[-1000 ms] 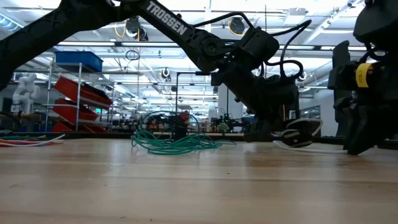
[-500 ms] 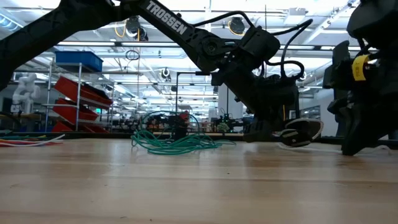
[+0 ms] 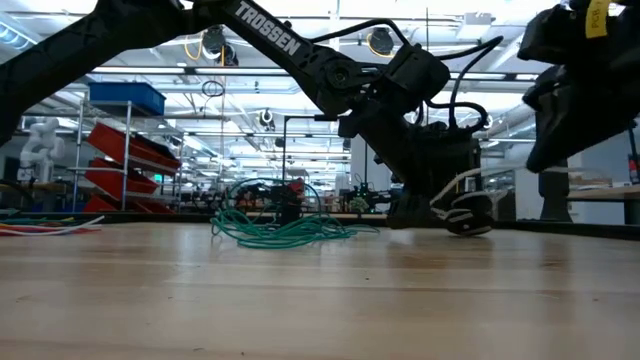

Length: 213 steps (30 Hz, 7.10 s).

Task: Coil cords
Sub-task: Coil the white wire onto the spool

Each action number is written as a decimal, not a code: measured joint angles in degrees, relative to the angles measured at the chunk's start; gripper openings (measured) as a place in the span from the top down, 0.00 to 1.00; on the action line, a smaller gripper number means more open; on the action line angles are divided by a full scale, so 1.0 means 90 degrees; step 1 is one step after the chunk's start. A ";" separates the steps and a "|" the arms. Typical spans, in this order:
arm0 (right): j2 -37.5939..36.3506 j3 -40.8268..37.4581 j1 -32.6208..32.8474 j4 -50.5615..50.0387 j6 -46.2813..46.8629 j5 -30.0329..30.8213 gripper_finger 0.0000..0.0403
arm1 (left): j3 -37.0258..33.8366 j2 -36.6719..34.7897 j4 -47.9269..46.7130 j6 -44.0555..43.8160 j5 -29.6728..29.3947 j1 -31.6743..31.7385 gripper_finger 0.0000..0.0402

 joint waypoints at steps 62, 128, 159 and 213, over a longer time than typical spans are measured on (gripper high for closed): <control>-0.2318 0.0091 0.2583 0.0721 0.1049 0.2363 1.00 | 0.0002 -0.2058 -0.0143 0.1358 -0.1962 -0.0624 1.00; -0.1882 0.0091 0.4337 0.2245 -0.1089 0.4868 1.00 | 0.0000 -0.4209 -0.3524 -0.0086 -0.3365 -0.1939 1.00; -0.2008 0.0088 0.3418 -0.0741 0.1638 0.5202 1.00 | 0.0002 -0.4811 -0.4325 -0.1771 -0.3191 -0.1894 1.00; -0.0812 0.0086 -0.0619 0.0839 -0.0612 0.3441 1.00 | -0.0325 -0.4158 -0.0487 -0.3315 -0.0660 -0.1984 1.00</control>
